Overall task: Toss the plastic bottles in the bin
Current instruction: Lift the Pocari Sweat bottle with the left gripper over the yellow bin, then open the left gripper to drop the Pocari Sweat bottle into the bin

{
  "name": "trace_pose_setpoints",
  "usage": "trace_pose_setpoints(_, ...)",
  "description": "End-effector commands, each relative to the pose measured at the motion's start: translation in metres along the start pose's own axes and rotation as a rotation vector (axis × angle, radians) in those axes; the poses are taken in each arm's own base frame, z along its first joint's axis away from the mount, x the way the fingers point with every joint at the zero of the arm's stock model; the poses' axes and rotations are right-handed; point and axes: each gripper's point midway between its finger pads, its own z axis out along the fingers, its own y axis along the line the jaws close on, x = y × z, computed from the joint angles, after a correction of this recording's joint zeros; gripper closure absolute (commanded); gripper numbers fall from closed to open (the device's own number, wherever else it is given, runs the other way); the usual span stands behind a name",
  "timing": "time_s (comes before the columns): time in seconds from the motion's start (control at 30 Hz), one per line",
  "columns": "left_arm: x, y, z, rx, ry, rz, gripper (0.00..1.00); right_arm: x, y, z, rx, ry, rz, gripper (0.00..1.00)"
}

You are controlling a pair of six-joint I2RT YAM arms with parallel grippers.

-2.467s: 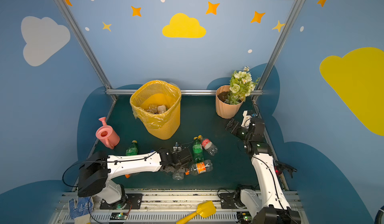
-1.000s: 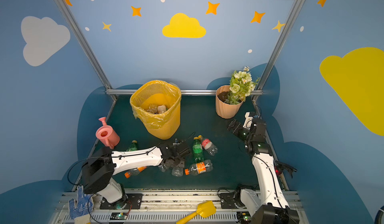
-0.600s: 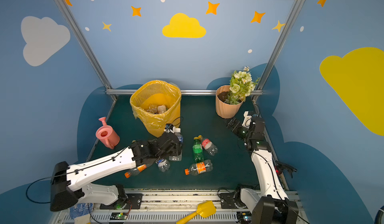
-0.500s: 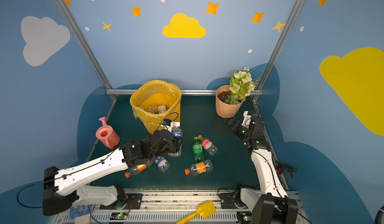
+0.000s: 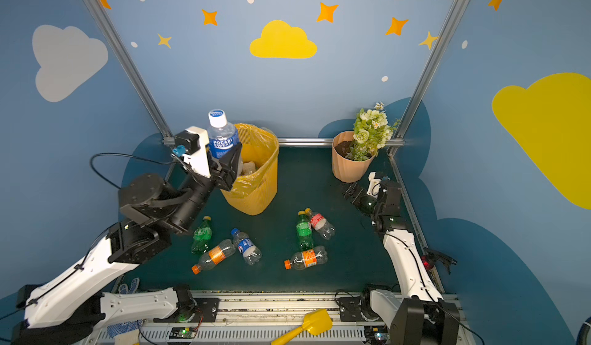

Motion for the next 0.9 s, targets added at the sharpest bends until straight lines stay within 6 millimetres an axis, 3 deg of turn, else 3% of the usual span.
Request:
trace_pose_setpoints(0.0,-0.011,0.017,0.027,-0.046,-0.036,0.070,0.44,-0.009,0.014,-0.007,-0.021,-0.029,-0.019,0.05)
trace_pose_setpoints(0.07,0.019,0.031,0.052,-0.065,0.062,0.010,0.42,-0.009,0.015,-0.008,-0.019,-0.032,-0.021,0.05)
trace_pose_setpoints(0.2,0.111,0.053,0.096,-0.096,0.336,-0.086,0.31,-0.009,0.016,-0.011,-0.013,-0.044,-0.020,0.05)
trace_pose_setpoints(0.27,0.142,0.061,0.107,-0.111,0.459,-0.114,0.22,-0.010,0.017,-0.014,-0.008,-0.050,-0.027,0.05)
trace_pose_setpoints(0.3,0.148,0.063,0.110,-0.122,0.487,-0.108,0.13,-0.011,0.017,-0.016,-0.002,-0.052,-0.036,0.05)
trace_pose_setpoints(0.37,0.135,0.063,0.109,-0.118,0.476,-0.099,0.00,-0.011,0.016,-0.020,0.018,-0.050,-0.056,0.05)
trace_pose_setpoints(0.5,0.072,0.069,0.088,-0.101,0.278,-0.099,0.00,-0.012,0.012,-0.022,0.047,-0.060,-0.075,0.05)
trace_pose_setpoints(0.6,0.042,0.077,0.064,-0.112,0.185,-0.105,0.00,-0.010,0.010,-0.017,0.040,-0.053,-0.062,0.05)
trace_pose_setpoints(0.73,0.052,0.091,0.037,-0.163,0.197,-0.113,0.00,-0.004,0.014,-0.009,0.009,-0.009,-0.055,0.05)
trace_pose_setpoints(0.87,0.083,0.107,0.007,-0.245,0.252,-0.134,0.00,0.005,0.021,-0.002,0.001,0.037,-0.086,0.05)
